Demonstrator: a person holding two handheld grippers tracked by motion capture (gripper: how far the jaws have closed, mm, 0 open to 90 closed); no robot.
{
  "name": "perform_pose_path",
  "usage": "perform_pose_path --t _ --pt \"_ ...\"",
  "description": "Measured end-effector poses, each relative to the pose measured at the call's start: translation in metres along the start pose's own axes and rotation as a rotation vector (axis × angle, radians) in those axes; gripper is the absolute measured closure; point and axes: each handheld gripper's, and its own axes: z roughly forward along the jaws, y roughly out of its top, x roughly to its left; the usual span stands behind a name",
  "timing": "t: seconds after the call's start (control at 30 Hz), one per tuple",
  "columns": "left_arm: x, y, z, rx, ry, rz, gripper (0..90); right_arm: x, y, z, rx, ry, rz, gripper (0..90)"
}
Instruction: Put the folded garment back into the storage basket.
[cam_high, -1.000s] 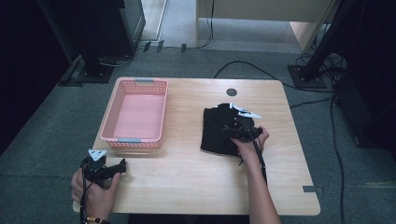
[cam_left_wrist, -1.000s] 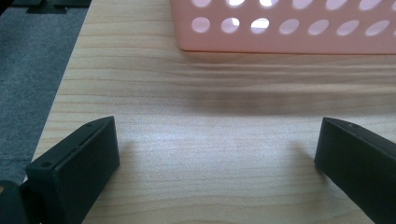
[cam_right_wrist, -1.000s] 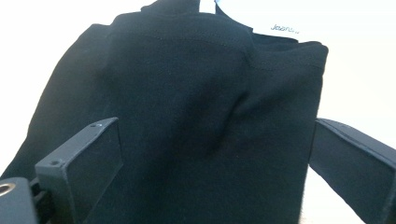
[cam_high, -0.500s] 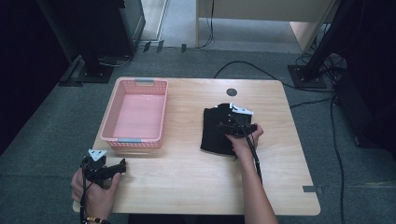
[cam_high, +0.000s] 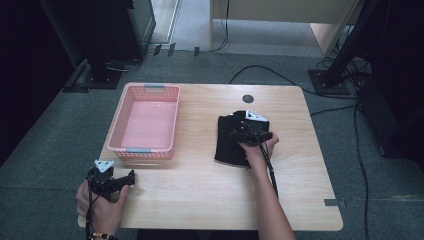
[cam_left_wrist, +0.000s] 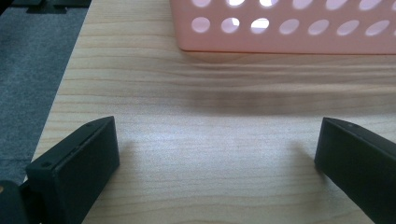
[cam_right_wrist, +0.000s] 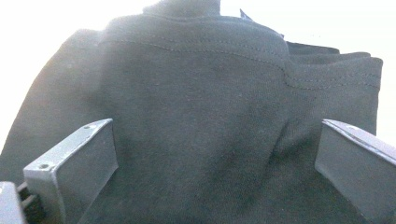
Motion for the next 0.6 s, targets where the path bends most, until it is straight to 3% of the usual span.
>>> perform_pose_path --t 0.1,0.23,0.4,0.53,0.6 --pt "0.0 0.0 0.0 0.001 0.0 0.002 0.0 0.001 -0.005 0.008 0.014 0.003 0.007 0.0" --pt "0.0 0.0 0.0 0.002 0.0 0.002 0.0 0.006 -0.011 0.009 -0.019 -0.023 -0.028 0.0" --pt "0.0 0.0 0.0 0.002 0.0 0.002 0.0 0.006 -0.013 0.009 -0.024 -0.024 -0.032 0.3" --pt "0.0 0.0 0.0 0.002 0.0 0.002 0.0 0.006 -0.015 0.007 -0.041 -0.011 -0.041 7.5" --pt "0.0 0.0 0.0 0.002 0.0 0.002 0.0 0.007 -0.016 0.005 -0.056 0.0 -0.05 16.0"
